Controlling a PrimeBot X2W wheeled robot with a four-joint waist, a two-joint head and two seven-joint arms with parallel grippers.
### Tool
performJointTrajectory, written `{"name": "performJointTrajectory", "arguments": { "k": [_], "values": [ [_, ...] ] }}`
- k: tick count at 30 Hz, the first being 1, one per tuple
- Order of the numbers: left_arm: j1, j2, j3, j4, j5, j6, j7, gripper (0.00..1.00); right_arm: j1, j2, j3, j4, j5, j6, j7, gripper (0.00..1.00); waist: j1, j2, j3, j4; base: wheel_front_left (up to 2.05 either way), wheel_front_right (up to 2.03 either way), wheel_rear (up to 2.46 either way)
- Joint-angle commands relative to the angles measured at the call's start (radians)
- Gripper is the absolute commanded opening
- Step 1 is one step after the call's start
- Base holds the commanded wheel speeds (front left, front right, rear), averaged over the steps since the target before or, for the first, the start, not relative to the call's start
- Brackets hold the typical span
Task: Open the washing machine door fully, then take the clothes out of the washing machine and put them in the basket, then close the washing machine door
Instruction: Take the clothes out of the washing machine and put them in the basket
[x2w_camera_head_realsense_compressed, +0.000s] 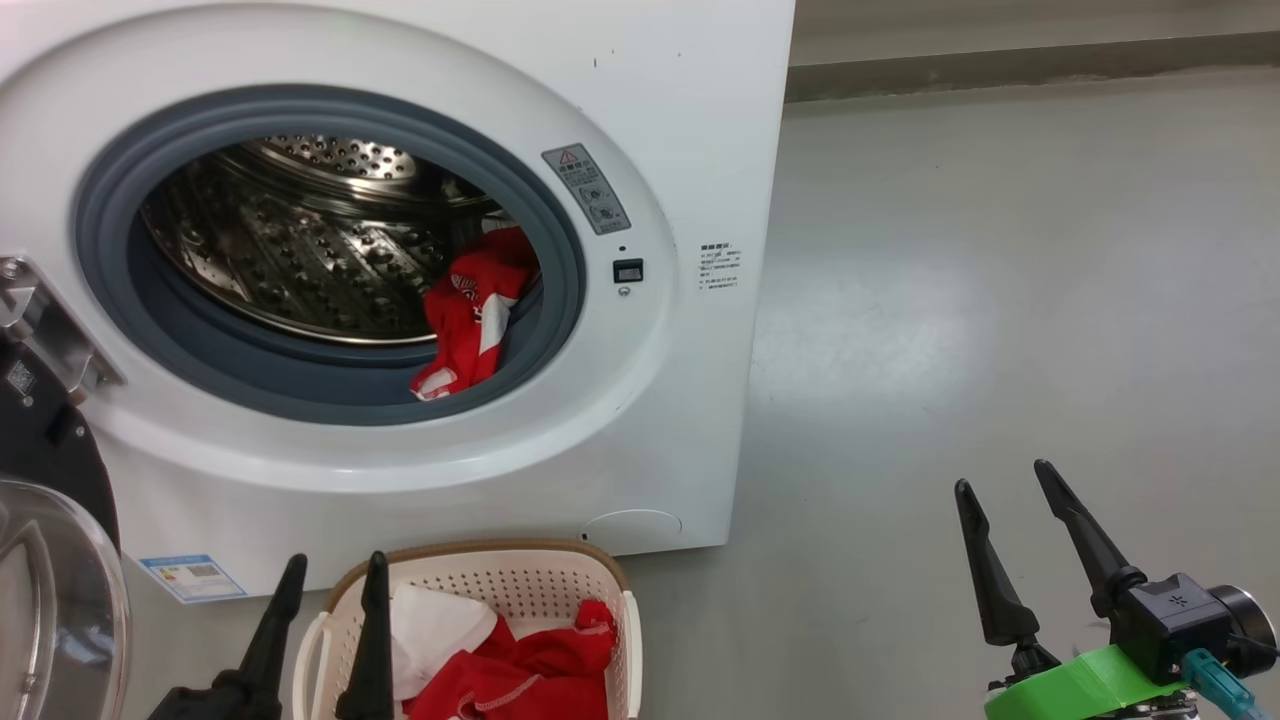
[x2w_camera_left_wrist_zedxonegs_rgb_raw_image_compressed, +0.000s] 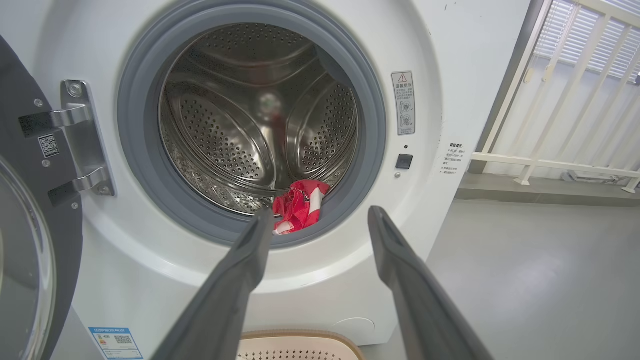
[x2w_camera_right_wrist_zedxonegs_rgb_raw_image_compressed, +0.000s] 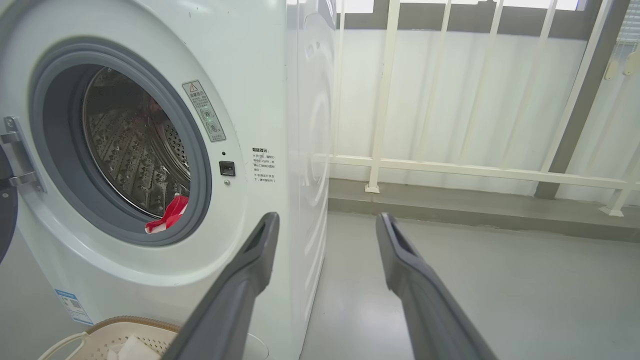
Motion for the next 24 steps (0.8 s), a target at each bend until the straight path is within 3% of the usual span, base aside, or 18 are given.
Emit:
{"name": "performJointTrajectory", "arguments": {
  "k": [1,11,24],
  "values": [
    [-0.024,0.008,0.032,-0.020,-0.005,0.007,-0.012,1.00,-0.012,-0.010,0.026,-0.025,0.004,0.003,-0.006,1.00,0.0000,-0.0001,0.002,0.001,0.00,0.00,0.00],
    [-0.101,0.005,0.023,0.024,-0.029,0.010,0.001,1.00,-0.030,-0.010,0.042,-0.047,-0.003,0.003,-0.006,1.00,0.0000,-0.0001,0.061,0.009,0.00,0.00,0.00],
    [-0.398,0.011,0.027,0.215,-0.082,-0.027,-0.005,1.00,-0.132,-0.010,0.076,-0.073,-0.011,0.003,-0.006,1.00,0.0000,-0.0001,0.248,0.024,0.00,0.00,0.00]
  ]
}}
